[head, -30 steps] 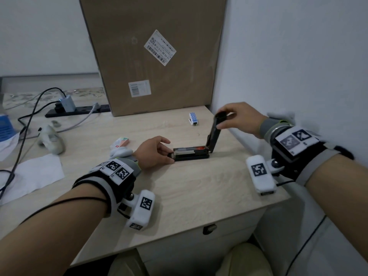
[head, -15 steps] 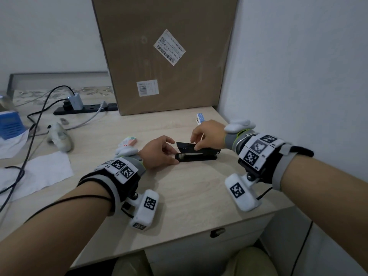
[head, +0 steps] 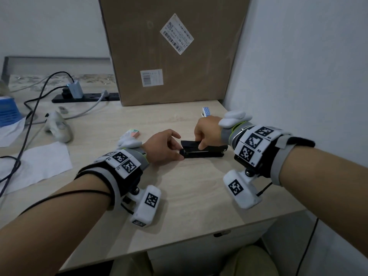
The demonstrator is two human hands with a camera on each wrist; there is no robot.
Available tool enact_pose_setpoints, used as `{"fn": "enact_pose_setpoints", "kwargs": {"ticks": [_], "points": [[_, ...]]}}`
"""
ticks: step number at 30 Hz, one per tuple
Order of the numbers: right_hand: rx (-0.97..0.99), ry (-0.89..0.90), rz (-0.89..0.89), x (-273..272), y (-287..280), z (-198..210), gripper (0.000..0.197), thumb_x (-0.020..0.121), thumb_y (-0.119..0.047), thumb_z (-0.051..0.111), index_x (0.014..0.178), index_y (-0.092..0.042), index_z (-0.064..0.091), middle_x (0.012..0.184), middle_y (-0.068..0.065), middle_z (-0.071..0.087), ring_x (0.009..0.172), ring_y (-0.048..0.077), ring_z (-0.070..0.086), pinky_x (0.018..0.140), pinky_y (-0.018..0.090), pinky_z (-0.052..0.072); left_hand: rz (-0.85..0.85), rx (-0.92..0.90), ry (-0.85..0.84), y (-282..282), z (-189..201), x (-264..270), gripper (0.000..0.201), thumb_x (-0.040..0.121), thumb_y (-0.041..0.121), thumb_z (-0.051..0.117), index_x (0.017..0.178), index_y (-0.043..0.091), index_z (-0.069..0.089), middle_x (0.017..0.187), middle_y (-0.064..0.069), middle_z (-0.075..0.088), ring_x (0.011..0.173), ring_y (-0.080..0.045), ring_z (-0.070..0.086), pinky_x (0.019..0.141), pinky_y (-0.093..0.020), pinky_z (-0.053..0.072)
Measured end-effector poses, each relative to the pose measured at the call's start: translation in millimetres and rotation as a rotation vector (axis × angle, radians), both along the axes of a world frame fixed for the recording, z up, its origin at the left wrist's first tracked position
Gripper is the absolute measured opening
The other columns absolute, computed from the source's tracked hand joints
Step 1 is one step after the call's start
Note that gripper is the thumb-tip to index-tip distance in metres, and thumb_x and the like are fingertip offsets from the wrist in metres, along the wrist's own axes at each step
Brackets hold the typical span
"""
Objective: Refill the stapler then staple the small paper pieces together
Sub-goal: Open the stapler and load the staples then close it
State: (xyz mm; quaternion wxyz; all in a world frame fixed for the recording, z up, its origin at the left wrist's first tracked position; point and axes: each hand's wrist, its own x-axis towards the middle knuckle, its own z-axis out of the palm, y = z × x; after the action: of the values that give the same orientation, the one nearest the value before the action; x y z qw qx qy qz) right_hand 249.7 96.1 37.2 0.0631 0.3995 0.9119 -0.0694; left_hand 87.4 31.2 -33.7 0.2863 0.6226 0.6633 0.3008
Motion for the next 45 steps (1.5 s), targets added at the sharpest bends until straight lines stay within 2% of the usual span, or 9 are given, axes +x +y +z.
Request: {"fn": "enact_pose_setpoints", "kwargs": {"ticks": [14,21,28,31,33,36,39,42,45], "points": [[-0.052,-0.059,0.035,-0.9,3.9,1.1,0.022,0.077,-0.027,0.075,0.094,-0.014,0.069,0.088,-0.002,0.063,0.084,0.017,0.058,0.069,0.026,0.045,-0.032,-0.069,0.035,2.6,7.5,1.4,0.059,0.067,0.017,0.082,0.117,0.016,0.051,0.079,0.013,0.061,0.083,-0.011,0.059,0.080,-0.022,0.047],[-0.082,-0.069,0.006,35.4,3.5,6.9,0.039,0.084,-0.033,0.067,0.119,-0.018,0.065,0.114,0.002,0.069,0.102,0.021,0.063,0.086,0.029,0.047,0.104,-0.008,0.025,-6.7,25.8,-21.4,0.030,0.076,0.003,0.072,0.104,0.005,0.063,0.105,-0.012,0.069,0.079,-0.015,0.059,0.073,-0.022,0.049],[-0.029,-0.084,-0.072,44.7,3.0,-7.1,0.036,0.088,-0.027,0.062,0.123,-0.016,0.060,0.122,0.006,0.063,0.112,0.025,0.058,0.079,0.026,0.038,0.302,-0.103,0.341,-4.5,28.2,-38.9,0.017,0.082,0.012,0.064,0.098,0.014,0.065,0.088,-0.004,0.054,0.082,-0.023,0.051,0.072,-0.029,0.045],[-0.009,-0.069,-0.101,39.9,1.6,-7.6,0.033,0.087,-0.028,0.062,0.116,-0.011,0.063,0.117,0.009,0.065,0.107,0.027,0.060,0.075,0.027,0.039,0.282,-0.208,0.516,2.5,24.2,-33.2,0.029,0.084,0.012,0.058,0.065,0.024,0.039,0.068,0.001,0.034,0.059,-0.017,0.032,0.051,-0.023,0.023],[0.005,-0.072,-0.116,33.7,-0.3,-8.7,0.033,0.087,-0.029,0.060,0.111,-0.007,0.066,0.111,0.012,0.069,0.099,0.028,0.063,0.069,0.027,0.041,0.294,-0.242,0.551,5.0,22.5,-30.6,0.036,0.085,0.015,0.057,0.060,0.023,0.032,0.064,0.004,0.033,0.060,-0.015,0.035,0.055,-0.023,0.029],[0.030,-0.096,-0.149,20.3,-1.9,-11.1,0.032,0.088,-0.029,0.059,0.101,-0.001,0.067,0.091,0.012,0.068,0.077,0.026,0.061,0.056,0.024,0.038,0.301,-0.265,0.575,6.9,23.2,-30.9,0.007,0.087,0.015,0.056,0.083,0.015,0.049,0.079,-0.001,0.049,0.083,-0.022,0.046,0.075,-0.027,0.040],[0.073,-0.063,-0.226,5.7,-5.5,-11.2,0.031,0.090,-0.025,0.054,0.063,-0.012,0.047,0.062,0.001,0.041,0.052,0.014,0.037,0.045,0.022,0.027,0.323,-0.232,0.544,10.7,24.4,-34.4,0.005,0.089,0.012,0.053,0.087,0.014,0.048,0.082,-0.002,0.050,0.080,-0.021,0.046,0.074,-0.026,0.040],[0.017,0.073,-0.251,-13.9,-3.1,-9.9,0.039,0.085,-0.022,0.057,0.056,-0.019,0.032,0.061,-0.002,0.036,0.052,0.011,0.031,0.049,0.020,0.028,0.388,-0.197,0.460,10.8,28.2,-37.7,0.008,0.090,0.013,0.055,0.086,0.017,0.049,0.073,-0.001,0.048,0.073,-0.021,0.047,0.068,-0.025,0.038],[-0.031,0.148,-0.292,-36.4,1.7,-10.8,0.039,0.084,-0.022,0.057,0.057,-0.020,0.029,0.062,-0.002,0.033,0.055,0.015,0.034,0.050,0.020,0.027,0.455,-0.069,0.314,8.4,26.7,-43.8,0.019,0.086,0.018,0.062,0.103,0.013,0.069,0.103,-0.011,0.068,0.099,-0.030,0.061,0.082,-0.030,0.044]]}}
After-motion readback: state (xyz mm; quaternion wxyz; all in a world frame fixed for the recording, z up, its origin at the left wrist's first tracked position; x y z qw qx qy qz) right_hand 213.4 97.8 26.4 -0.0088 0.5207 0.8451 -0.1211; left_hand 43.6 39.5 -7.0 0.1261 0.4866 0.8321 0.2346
